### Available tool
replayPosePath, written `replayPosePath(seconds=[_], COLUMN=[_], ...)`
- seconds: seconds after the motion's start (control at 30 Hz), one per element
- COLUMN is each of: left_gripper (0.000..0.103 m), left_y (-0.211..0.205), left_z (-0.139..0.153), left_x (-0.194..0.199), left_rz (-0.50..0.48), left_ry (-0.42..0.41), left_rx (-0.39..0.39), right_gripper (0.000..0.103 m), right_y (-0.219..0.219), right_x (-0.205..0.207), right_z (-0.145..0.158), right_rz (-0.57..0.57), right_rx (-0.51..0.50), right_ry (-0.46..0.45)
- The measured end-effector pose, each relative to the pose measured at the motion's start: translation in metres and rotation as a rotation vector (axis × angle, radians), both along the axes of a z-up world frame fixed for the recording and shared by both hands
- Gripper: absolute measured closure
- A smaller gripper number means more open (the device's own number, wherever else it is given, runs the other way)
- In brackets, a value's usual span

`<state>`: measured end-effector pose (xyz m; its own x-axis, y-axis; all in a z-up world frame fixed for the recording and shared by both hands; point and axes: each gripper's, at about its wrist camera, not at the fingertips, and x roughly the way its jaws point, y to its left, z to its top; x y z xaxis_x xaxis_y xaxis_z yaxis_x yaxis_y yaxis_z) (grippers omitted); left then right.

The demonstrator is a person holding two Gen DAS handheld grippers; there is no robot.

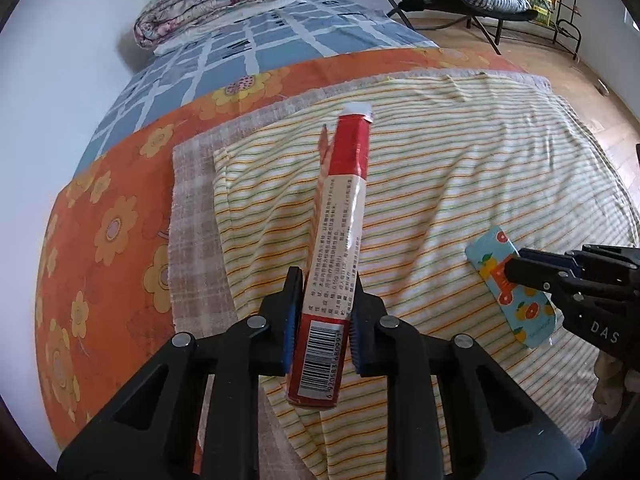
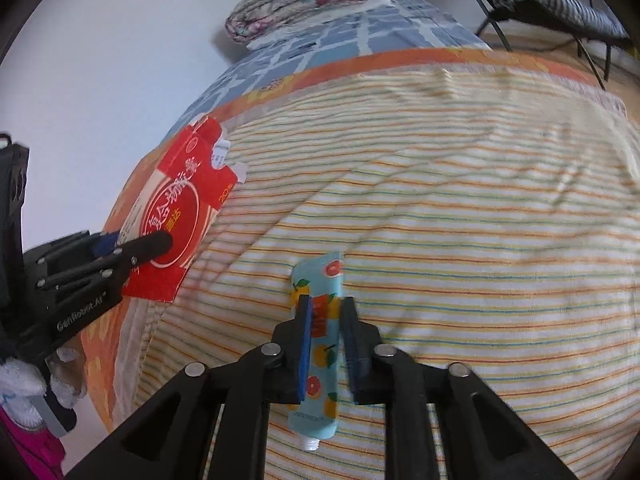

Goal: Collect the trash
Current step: 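Grasp the red box with the left tool while the right tool grasps the blue-orange tube, then carry red box and tube over the blue basket and release both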

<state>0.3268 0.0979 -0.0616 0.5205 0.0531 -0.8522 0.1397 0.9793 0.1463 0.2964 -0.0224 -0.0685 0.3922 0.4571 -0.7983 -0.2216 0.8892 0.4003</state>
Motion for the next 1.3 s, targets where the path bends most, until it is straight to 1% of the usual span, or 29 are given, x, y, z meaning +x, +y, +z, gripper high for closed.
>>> replayPosePath(seconds=[0.17, 0.3, 0.33, 0.37, 0.47, 0.57, 0.63, 0.73, 0.83, 1.0, 1.17, 1.3], left_gripper=[0.086, 0.086, 0.086, 0.086, 0.086, 0.086, 0.087, 0.087, 0.087, 0.087, 0.087, 0.087], left_y=[0.01, 0.015, 0.016, 0.017, 0.019, 0.022, 0.024, 0.024, 0.021, 0.01, -0.009, -0.024], left_z=[0.006, 0.007, 0.006, 0.004, 0.001, 0.003, 0.008, 0.016, 0.027, 0.049, 0.069, 0.077], left_x=[-0.006, -0.011, -0.011, -0.012, -0.015, -0.019, -0.025, -0.036, -0.056, -0.093, -0.144, -0.185], left_rz=[0.028, 0.039, 0.041, 0.043, 0.048, 0.059, 0.064, 0.063, 0.055, 0.032, 0.0, -0.023], left_ry=[-0.014, -0.014, -0.012, -0.008, -0.01, -0.019, -0.029, -0.045, -0.055, -0.079, -0.091, -0.09], left_rx=[-0.03, -0.043, -0.04, -0.038, -0.045, -0.062, -0.083, -0.087, -0.108, -0.129, -0.148, -0.175], right_gripper=[0.099, 0.098, 0.094, 0.094, 0.094, 0.097, 0.098, 0.098, 0.098, 0.098, 0.098, 0.098], right_y=[0.014, 0.033, 0.037, 0.04, 0.044, 0.044, 0.041, 0.036, 0.029, 0.008, -0.013, -0.033], right_x=[-0.012, -0.022, -0.023, -0.024, -0.027, -0.032, -0.037, -0.05, -0.064, -0.091, -0.127, -0.16], right_z=[0.014, 0.016, 0.015, 0.013, 0.008, 0.007, 0.011, 0.024, 0.037, 0.061, 0.082, 0.094], right_rz=[0.053, 0.115, 0.12, 0.124, 0.138, 0.133, 0.131, 0.135, 0.134, 0.132, 0.146, 0.151], right_rx=[-0.005, -0.062, -0.087, -0.11, -0.121, -0.119, -0.111, -0.119, -0.126, -0.11, -0.111, -0.102], right_ry=[-0.043, -0.064, -0.067, -0.064, -0.055, -0.057, -0.065, -0.1, -0.129, -0.16, -0.198, -0.212])
